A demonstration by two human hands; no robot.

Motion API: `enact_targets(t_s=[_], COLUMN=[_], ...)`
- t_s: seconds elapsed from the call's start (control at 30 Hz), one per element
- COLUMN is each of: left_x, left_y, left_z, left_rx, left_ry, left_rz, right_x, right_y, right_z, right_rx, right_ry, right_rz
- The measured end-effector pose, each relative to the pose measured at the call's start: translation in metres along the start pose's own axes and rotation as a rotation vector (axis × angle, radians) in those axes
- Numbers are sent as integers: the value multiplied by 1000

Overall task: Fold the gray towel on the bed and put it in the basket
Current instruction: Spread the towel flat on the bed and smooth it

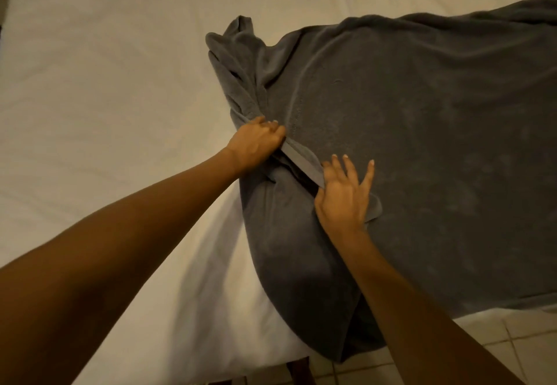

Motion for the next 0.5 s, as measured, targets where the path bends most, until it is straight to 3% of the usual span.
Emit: enact_targets(t_s=[0.17,0.3,0.5], left_x=[-27,-52,-74], left_y=[-17,-23,-33], left_z=[-6,-18,-42], left_rx=[-45,-3,40], left_ry=[-70,5,-4], left_rz=[-184,-304,-329], right_x=[7,21,38], right_y=[7,10,5], right_z=[0,-9,-19], right_rx=[29,35,-9], right_ry=[-34,-13,77], right_rz=[13,63,51])
Point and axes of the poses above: each hand's wrist, its own y-axis away from the middle knuckle, its own z-axis out of the palm, x = y × z, the point moved 4 cm from there along -y, towards the middle knuckle, and after that the axes turned 13 degrees about -x, right-handed, at the moved point
